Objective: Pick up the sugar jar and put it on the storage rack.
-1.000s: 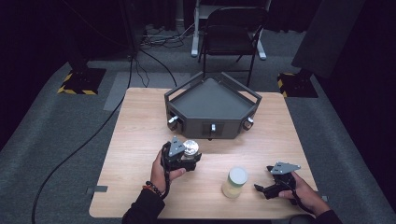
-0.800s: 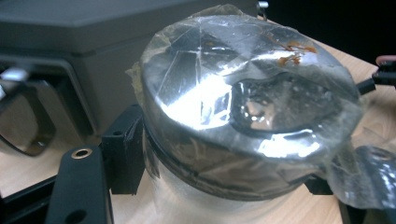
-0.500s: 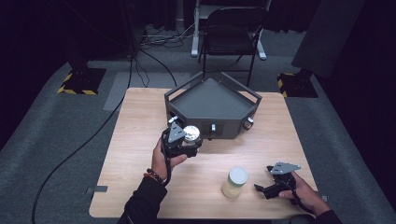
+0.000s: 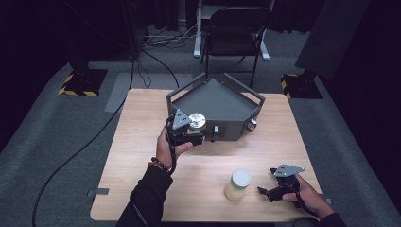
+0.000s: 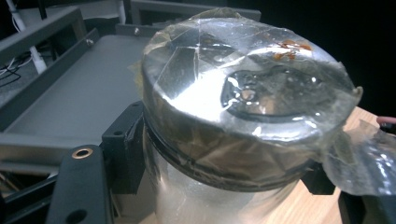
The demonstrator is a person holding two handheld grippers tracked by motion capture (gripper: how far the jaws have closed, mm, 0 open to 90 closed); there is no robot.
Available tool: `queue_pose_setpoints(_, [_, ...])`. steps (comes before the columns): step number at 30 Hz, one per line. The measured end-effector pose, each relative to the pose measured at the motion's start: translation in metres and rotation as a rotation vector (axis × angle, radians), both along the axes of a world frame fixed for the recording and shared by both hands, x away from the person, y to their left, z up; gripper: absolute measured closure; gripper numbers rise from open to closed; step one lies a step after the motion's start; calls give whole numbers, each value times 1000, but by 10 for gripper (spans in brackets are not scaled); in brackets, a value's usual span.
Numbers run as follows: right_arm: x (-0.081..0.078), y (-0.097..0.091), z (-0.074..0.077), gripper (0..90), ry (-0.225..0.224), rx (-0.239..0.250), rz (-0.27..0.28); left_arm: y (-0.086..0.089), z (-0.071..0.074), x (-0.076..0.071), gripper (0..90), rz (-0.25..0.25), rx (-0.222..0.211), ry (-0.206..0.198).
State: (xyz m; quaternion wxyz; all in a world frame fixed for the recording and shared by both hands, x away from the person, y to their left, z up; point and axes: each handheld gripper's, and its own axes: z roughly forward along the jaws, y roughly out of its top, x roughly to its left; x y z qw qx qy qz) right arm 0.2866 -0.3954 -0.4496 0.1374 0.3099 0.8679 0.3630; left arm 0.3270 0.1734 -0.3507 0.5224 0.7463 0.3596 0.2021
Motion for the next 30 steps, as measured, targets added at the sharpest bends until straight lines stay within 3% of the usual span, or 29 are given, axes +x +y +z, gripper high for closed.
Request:
queue_pose_setpoints(8, [0,0,0,0,-1,0,1,-2,8,11,302,12,-35,-10])
queue_pose_setpoints(21, [0,-1,0,0,-1,0,3,-11,21,28,303,40,-22,-25])
queue_pose_setpoints(30, [0,-1,0,0,-1,0,3,-17,28,43,303,54,10,-27])
